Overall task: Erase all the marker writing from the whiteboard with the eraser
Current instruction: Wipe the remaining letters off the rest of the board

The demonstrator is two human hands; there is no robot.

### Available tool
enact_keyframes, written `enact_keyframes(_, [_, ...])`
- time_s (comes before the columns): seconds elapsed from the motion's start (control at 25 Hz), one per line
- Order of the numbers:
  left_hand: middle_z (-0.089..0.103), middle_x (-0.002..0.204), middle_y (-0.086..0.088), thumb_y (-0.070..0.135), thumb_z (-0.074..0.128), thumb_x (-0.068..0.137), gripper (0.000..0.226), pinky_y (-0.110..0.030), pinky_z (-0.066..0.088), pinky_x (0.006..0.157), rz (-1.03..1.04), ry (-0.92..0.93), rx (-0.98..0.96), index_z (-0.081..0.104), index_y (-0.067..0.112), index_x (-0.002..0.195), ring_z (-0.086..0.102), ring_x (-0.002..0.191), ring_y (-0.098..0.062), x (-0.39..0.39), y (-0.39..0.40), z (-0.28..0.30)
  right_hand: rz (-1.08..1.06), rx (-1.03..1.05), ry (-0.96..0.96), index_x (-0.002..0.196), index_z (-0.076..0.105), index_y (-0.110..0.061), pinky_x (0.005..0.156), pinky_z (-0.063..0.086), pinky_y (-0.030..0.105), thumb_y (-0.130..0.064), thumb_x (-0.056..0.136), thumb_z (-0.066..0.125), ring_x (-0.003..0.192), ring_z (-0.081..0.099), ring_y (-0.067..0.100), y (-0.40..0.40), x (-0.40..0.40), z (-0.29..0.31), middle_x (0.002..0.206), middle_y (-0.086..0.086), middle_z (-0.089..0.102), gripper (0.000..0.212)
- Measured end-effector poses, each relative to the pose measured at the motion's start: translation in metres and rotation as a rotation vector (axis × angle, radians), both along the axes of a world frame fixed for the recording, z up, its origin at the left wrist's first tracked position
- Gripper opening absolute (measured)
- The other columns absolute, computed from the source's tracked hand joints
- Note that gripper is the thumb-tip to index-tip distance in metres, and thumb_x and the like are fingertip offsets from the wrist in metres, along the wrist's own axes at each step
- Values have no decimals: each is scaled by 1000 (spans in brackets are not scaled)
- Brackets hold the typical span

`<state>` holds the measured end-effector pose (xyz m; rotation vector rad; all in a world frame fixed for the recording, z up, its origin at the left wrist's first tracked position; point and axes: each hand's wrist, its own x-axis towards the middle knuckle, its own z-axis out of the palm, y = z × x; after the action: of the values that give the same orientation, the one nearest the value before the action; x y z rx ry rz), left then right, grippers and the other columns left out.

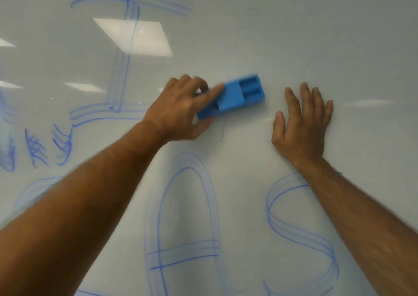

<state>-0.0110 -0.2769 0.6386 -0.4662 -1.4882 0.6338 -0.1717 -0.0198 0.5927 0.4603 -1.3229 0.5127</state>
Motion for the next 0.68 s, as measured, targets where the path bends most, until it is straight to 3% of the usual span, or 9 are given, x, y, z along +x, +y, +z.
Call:
enact_keyframes(0.12, [64, 113, -15, 31, 63, 91, 58, -42, 45, 76, 36, -170, -439, 55, 10, 144, 57, 85, -32, 2, -7, -11, -11, -1, 4, 148, 48, -13, 119, 16, 66, -34, 96, 44, 147, 31, 43, -1, 0, 0, 158, 19, 39, 56])
enact_keyframes(0.24, [64, 113, -16, 30, 63, 92, 57, -41, 46, 76, 57, -168, -477, 56, 10, 144, 58, 86, -33, 3, -13, -7, -24, -7, 18, 148, 49, -13, 119, 18, 66, -35, 97, 44, 146, 33, 43, 0, 0, 0, 157, 19, 40, 56])
enact_keyframes(0.32, [63, 113, -17, 33, 62, 90, 60, -41, 43, 74, 84, -91, -319, 54, 11, 145, 55, 86, -34, 6, -20, 3, -31, -5, 19, 148, 49, -13, 119, 18, 65, -35, 97, 45, 146, 33, 42, 0, -1, -1, 157, 19, 40, 56])
enact_keyframes(0.44, [61, 114, -21, 41, 59, 89, 65, -48, 48, 75, 56, 89, 148, 52, 11, 146, 55, 90, -42, 8, -19, 19, -34, -10, 18, 149, 48, -14, 120, 17, 64, -35, 97, 45, 146, 33, 42, -1, -1, -2, 157, 18, 40, 55])
enact_keyframes(0.56, [54, 125, -21, 43, 61, 91, 70, -50, 44, 87, 70, 41, 593, 41, 14, 152, 51, 107, -42, 9, -3, 37, -33, -11, 13, 149, 49, -14, 120, 17, 63, -36, 97, 44, 146, 33, 41, -1, -2, -2, 158, 18, 40, 56])
enact_keyframes(0.6, [54, 126, -21, 44, 61, 92, 71, -50, 44, 88, 74, 24, 610, 40, 14, 153, 51, 109, -41, 8, 1, 38, -37, -12, 17, 149, 49, -14, 120, 18, 64, -36, 98, 44, 146, 34, 41, -1, -2, -1, 157, 18, 40, 56])
enact_keyframes(0.68, [57, 121, -21, 45, 58, 91, 68, -48, 45, 82, 45, 23, 340, 43, 15, 150, 54, 100, -42, 5, 1, 30, -40, -11, 24, 148, 49, -14, 119, 19, 64, -36, 98, 44, 145, 34, 41, -1, -2, -2, 157, 17, 41, 55])
